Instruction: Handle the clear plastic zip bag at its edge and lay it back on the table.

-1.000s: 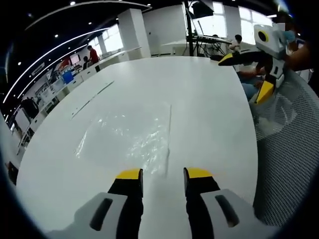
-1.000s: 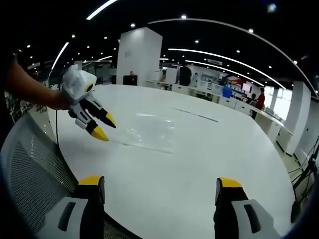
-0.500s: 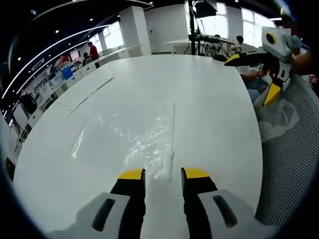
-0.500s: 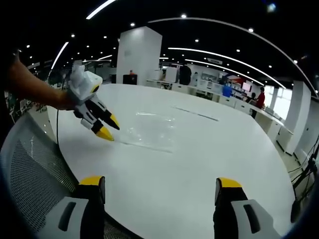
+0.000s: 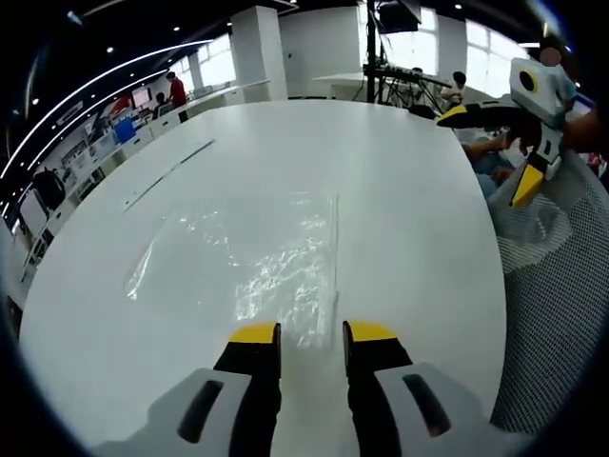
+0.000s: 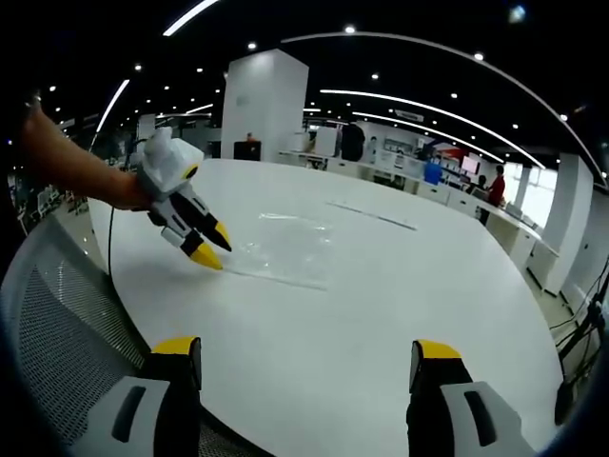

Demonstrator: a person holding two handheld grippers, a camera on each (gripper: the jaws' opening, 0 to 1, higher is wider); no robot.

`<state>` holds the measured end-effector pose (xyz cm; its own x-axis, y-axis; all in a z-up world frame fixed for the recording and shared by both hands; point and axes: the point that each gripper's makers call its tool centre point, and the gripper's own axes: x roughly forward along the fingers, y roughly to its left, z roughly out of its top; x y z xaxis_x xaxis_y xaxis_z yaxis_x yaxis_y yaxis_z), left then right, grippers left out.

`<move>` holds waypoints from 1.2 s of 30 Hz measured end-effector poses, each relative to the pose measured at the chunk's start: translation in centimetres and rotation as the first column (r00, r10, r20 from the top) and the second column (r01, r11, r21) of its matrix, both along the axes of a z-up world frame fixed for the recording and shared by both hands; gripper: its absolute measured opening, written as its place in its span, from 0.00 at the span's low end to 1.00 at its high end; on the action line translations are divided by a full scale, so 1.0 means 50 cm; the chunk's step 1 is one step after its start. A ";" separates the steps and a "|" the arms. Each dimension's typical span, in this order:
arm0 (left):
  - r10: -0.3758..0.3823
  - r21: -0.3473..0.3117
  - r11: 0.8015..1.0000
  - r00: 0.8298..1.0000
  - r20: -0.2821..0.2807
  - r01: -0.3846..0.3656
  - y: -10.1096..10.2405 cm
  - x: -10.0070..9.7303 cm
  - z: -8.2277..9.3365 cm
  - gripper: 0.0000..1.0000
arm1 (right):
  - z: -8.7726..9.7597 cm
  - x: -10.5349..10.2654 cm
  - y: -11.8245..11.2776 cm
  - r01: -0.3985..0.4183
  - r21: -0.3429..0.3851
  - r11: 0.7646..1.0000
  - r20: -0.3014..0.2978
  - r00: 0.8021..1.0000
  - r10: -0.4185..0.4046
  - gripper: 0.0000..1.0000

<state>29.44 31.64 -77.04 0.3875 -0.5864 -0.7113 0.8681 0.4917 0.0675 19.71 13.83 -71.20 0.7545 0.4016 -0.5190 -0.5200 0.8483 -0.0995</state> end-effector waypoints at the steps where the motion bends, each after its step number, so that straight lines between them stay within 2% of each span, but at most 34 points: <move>1: -0.007 0.007 1.000 1.000 0.001 0.007 -0.001 0.001 -0.001 0.24 | 0.000 0.000 0.000 0.000 0.000 1.000 0.000 1.000 0.000 0.91; 10: -0.035 0.039 0.999 0.999 -0.006 0.035 -0.004 0.006 -0.013 0.23 | -0.003 0.002 -0.006 0.006 0.001 1.000 -0.001 1.000 -0.006 0.90; 17: -0.029 0.028 0.999 0.999 -0.024 0.030 -0.010 0.004 -0.010 0.22 | -0.001 0.002 -0.004 0.009 0.000 1.000 -0.003 1.000 -0.009 0.90; 21: -0.020 0.017 1.000 0.999 -0.043 0.021 -0.009 0.005 -0.012 0.14 | -0.003 0.002 -0.006 0.009 -0.001 1.000 -0.004 1.000 -0.009 0.90; 28: -0.028 -0.010 1.000 0.999 -0.041 0.028 -0.014 0.001 -0.013 0.11 | -0.004 0.002 -0.006 0.008 -0.002 1.000 -0.008 1.000 -0.008 0.89; 36: -0.070 0.002 0.998 0.997 -0.045 0.070 -0.017 -0.005 -0.015 0.06 | -0.004 -0.001 -0.003 0.004 -0.004 1.000 -0.014 1.000 -0.004 0.89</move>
<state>29.19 30.79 -77.78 0.3135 -0.6084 -0.7291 0.9026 0.4295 0.0297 19.68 13.70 -71.42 0.7487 0.3965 -0.5313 -0.5179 0.8501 -0.0954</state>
